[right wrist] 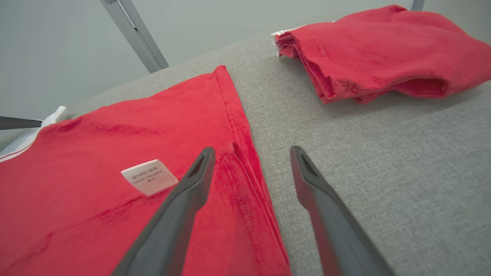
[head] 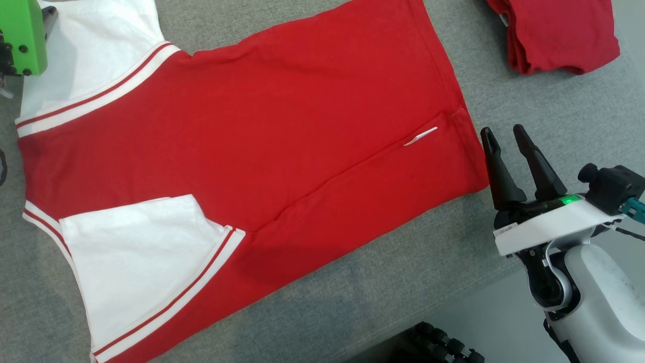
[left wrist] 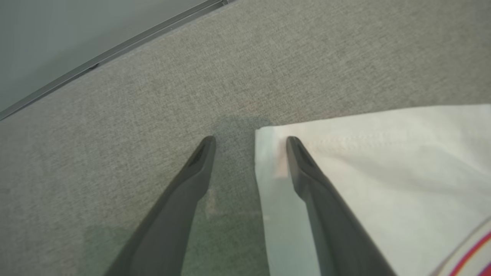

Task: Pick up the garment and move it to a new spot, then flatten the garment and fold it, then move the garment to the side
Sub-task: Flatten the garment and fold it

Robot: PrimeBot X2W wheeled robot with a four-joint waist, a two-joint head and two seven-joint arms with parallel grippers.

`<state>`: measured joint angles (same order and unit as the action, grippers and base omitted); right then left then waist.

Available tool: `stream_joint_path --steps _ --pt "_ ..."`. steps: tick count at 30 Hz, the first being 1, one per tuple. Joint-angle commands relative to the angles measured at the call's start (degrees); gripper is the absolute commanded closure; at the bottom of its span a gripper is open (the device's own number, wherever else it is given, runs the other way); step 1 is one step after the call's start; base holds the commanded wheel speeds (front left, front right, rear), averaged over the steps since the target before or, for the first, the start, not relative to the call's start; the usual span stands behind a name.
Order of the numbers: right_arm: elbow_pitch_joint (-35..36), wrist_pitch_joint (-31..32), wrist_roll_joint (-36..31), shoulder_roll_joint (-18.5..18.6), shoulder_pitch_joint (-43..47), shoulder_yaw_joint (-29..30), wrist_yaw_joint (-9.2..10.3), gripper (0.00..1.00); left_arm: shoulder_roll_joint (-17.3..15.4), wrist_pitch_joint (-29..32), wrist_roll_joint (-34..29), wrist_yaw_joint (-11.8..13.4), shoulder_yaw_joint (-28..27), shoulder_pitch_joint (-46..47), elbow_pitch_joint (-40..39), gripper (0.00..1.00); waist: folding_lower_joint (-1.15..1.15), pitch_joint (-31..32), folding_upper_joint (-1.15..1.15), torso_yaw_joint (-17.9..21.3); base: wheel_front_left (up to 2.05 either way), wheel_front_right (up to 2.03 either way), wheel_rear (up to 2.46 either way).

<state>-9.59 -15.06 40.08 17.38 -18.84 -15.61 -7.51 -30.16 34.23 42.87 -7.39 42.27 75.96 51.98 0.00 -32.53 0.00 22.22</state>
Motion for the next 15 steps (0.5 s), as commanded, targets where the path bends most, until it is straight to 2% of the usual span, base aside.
stream_joint_path --steps 1,2,3,4,7,12,15 --pt "0.22 -0.1 -0.62 0.14 -0.48 0.05 0.05 0.0 0.03 0.71 0.37 -0.07 0.36 0.3 0.77 0.48 0.0 -0.02 0.0 0.06 0.0 0.0 0.0" --pt "0.23 -0.1 -0.63 0.2 -0.51 0.07 0.05 0.0 0.09 1.11 0.69 -0.08 0.47 0.22 1.32 0.63 0.0 -0.01 0.0 0.07 0.0 0.0 0.0" --pt "0.22 -0.1 -0.6 0.28 -0.52 0.13 0.05 0.0 0.15 1.73 0.94 -0.09 0.68 0.07 1.68 0.93 0.0 0.01 0.0 0.06 0.0 0.0 0.0" --pt "0.21 -0.1 -0.58 0.37 -0.6 0.19 0.05 0.0 0.31 2.34 1.41 -0.1 0.93 -0.13 1.71 1.0 0.0 0.05 0.0 0.04 0.0 0.0 0.0" --pt "0.51 -0.1 -0.44 0.69 -1.41 0.31 0.05 0.0 0.67 2.96 3.4 -0.12 1.33 -0.81 0.15 1.0 0.0 0.24 0.0 -0.2 0.0 0.0 0.0" --pt "-0.3 -0.1 0.14 1.54 -3.76 -0.43 0.05 0.0 -0.01 0.09 5.15 -0.13 2.32 -0.9 -2.91 1.0 0.0 1.17 0.0 -0.83 0.0 0.0 0.0" --pt "-3.63 -0.03 0.01 2.13 -7.85 -1.77 0.05 0.0 -0.07 -0.93 6.54 -0.14 3.28 -1.33 -4.57 1.0 0.0 1.98 0.0 -1.56 0.0 0.0 0.0"
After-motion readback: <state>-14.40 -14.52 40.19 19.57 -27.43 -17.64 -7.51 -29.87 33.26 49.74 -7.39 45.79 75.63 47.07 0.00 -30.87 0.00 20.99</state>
